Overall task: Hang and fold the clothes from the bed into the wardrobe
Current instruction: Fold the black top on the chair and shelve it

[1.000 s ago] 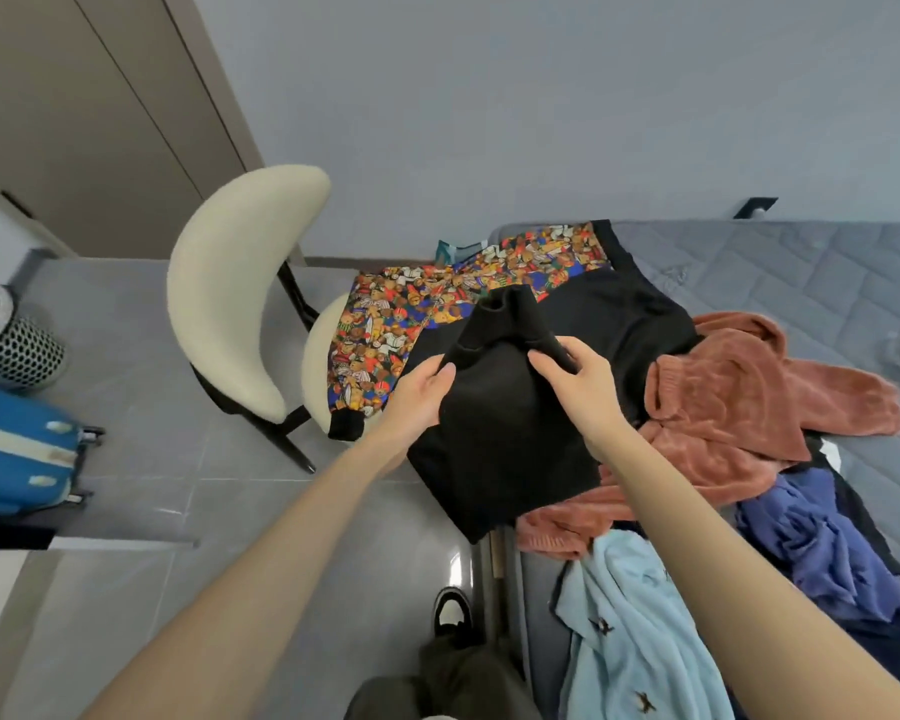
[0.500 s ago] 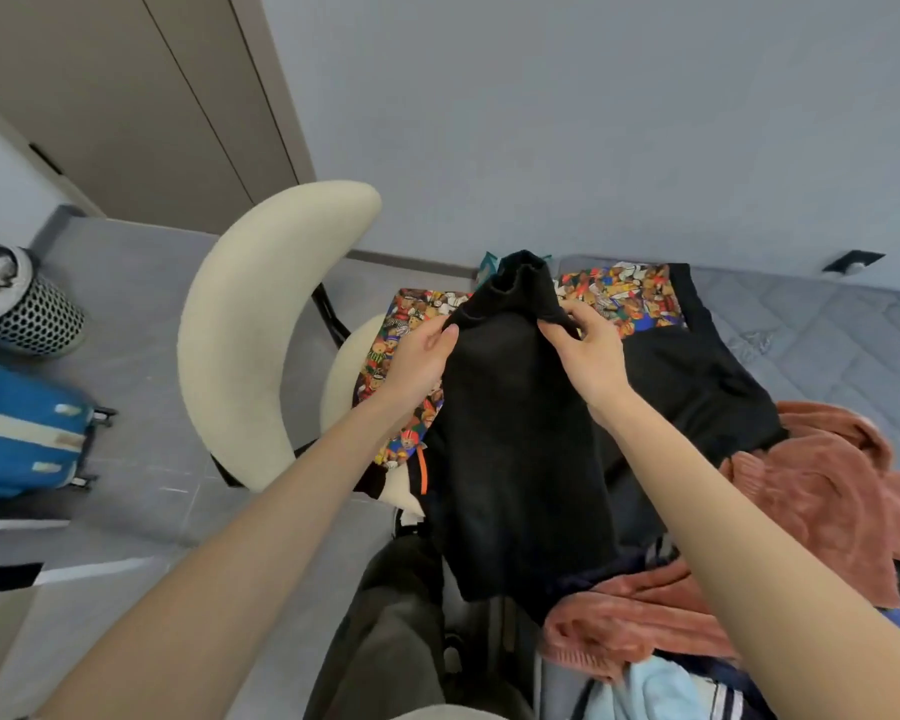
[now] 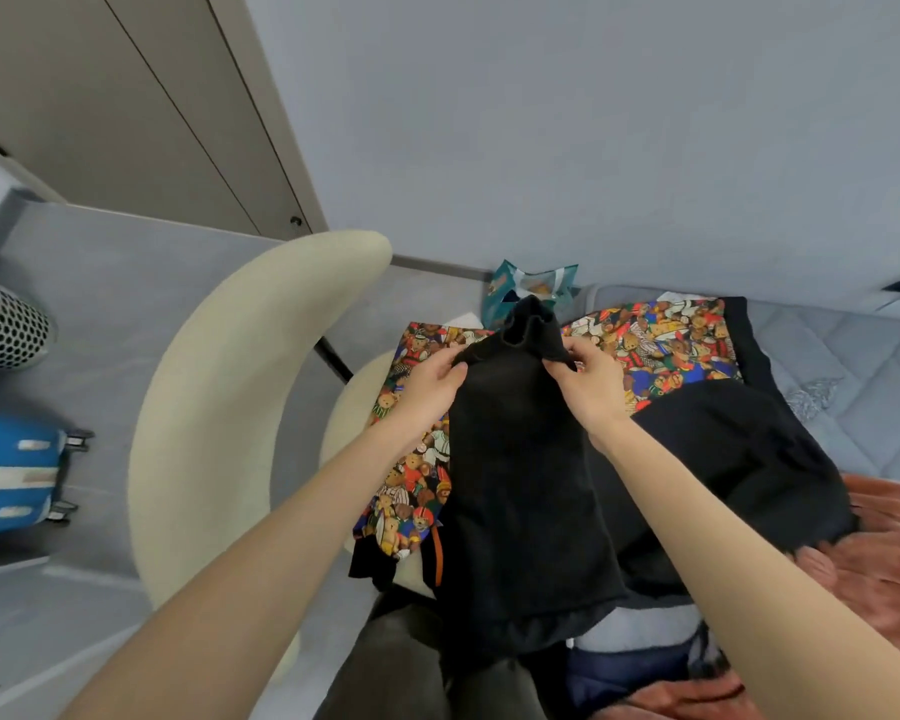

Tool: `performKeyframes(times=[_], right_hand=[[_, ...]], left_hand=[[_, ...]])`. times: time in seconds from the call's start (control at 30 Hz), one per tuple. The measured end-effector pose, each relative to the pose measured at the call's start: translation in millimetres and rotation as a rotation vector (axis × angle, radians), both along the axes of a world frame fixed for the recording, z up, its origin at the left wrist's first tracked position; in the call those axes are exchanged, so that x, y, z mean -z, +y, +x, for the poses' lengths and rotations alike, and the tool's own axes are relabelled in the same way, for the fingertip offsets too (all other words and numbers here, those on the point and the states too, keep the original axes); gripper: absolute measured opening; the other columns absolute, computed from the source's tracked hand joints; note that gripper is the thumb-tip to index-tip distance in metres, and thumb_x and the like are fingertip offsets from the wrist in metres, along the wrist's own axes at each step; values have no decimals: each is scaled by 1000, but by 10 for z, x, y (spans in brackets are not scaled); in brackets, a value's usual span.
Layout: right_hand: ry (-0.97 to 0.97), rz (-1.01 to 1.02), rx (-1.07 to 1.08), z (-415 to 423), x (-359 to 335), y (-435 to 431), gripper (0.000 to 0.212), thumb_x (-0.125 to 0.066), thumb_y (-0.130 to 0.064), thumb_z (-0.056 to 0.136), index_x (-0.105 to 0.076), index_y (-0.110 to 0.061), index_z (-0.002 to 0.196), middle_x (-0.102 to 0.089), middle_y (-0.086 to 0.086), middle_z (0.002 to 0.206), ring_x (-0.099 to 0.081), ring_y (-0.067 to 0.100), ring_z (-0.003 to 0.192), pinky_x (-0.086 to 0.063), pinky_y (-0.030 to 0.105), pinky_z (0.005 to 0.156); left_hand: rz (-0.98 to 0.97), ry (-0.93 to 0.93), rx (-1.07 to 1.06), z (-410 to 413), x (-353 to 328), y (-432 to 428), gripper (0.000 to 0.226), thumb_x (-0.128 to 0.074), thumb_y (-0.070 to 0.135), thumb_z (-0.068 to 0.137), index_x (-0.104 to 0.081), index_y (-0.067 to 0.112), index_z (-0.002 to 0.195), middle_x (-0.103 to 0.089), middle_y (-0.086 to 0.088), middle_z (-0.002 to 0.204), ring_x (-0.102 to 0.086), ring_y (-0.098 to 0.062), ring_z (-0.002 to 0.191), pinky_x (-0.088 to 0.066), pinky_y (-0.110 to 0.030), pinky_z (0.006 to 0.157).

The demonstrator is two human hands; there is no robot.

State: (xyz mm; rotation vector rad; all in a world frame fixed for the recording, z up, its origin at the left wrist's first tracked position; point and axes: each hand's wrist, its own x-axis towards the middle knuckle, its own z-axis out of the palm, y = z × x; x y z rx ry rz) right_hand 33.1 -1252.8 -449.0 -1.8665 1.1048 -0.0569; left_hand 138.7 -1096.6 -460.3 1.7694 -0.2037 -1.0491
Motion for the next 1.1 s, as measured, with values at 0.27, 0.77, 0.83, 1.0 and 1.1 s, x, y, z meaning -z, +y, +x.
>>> performKeyframes(times=[0.27, 0.77, 0.83, 1.0, 1.1], right_hand=[[70, 126, 6, -56, 647, 49, 19, -54, -6, 94, -62, -22, 98, -64, -4, 100, -57, 18, 98, -41, 23, 72], [120, 213, -157, -345, 1207, 292, 25, -50, -7, 95, -64, -24, 106, -61, -11, 103, -53, 4, 94, -38, 18, 75], [104, 200, -162, -397, 1181, 309, 25, -50, -5, 94, -65, -22, 103, -58, -8, 106, -51, 8, 99, -38, 19, 80], [57, 193, -60, -546, 993, 279, 29, -47, 4, 90, -59, -22, 84, -54, 4, 103, -48, 15, 89, -41, 30, 82], [47, 216, 17, -581, 821, 231, 33, -45, 4, 90, -59, -25, 84, -59, -1, 88, -53, 19, 82, -45, 40, 79]], left_hand=[[313, -7, -78, -116, 987, 419, 54, -49, 10, 97, -33, 22, 147, -40, -5, 147, -46, -18, 127, -42, -33, 105], [639, 214, -177, -663, 2044, 1365, 67, -69, 23, 86, -34, 8, 142, -51, -15, 135, -47, -33, 125, -38, -43, 106], [601, 197, -203, -662, 1949, 1325, 45, -65, 23, 88, -52, 9, 129, -60, -12, 124, -55, -29, 115, -45, -35, 95], [343, 291, -387, -346, 1288, 963, 25, -63, 30, 90, -63, 13, 109, -70, -7, 105, -66, -25, 98, -51, -40, 92], [100, 473, -429, -4, 695, 600, 18, -68, 28, 87, -66, 18, 102, -73, -4, 97, -71, -19, 84, -56, -31, 74]])
